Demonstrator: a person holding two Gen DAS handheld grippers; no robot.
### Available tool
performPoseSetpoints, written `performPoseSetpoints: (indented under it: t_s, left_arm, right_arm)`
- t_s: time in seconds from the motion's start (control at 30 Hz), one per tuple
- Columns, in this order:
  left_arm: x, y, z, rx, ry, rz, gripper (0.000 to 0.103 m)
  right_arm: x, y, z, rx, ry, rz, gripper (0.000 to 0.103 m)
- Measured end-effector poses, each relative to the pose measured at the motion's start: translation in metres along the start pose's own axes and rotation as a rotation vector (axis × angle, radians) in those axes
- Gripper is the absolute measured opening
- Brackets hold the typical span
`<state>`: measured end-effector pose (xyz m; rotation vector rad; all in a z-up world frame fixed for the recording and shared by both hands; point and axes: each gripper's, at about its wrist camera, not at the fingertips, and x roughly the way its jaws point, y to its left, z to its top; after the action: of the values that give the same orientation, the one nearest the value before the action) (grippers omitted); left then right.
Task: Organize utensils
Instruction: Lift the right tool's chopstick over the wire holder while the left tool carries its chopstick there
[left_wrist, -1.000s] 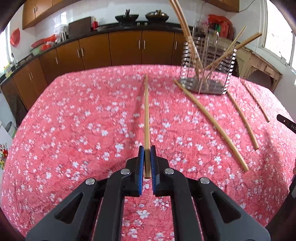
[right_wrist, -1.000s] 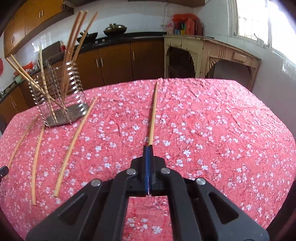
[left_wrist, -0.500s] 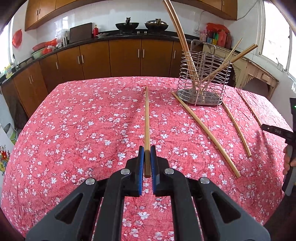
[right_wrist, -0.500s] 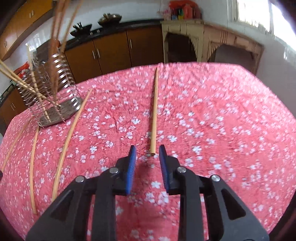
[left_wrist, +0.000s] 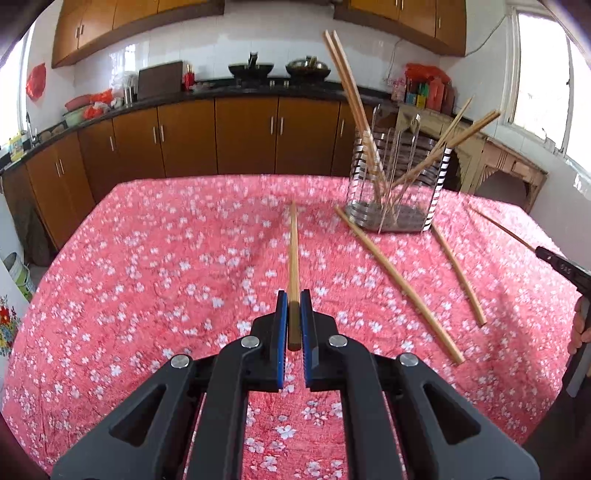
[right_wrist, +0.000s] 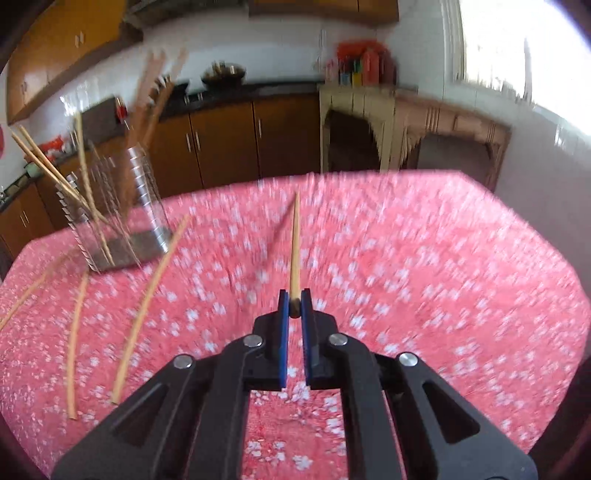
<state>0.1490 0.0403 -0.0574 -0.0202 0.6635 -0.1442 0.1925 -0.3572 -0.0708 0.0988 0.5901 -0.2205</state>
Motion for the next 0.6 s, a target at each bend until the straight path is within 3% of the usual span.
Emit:
performPoseSetpoints:
  t_s: [0.27, 0.6]
  left_arm:
    - [-0.035, -0.001, 0.017, 0.006, -0.155, 0.009, 0.007]
    - [-0.065, 0.003, 0.046, -0.038, -0.296, 0.02, 0.007]
  right_arm:
    - [-0.059, 0.004, 0.037, -0.008, -0.215, 0.029, 0.007]
    - [-0.102, 0.011, 0.069, -0.006, -0.351, 0.1, 0.007]
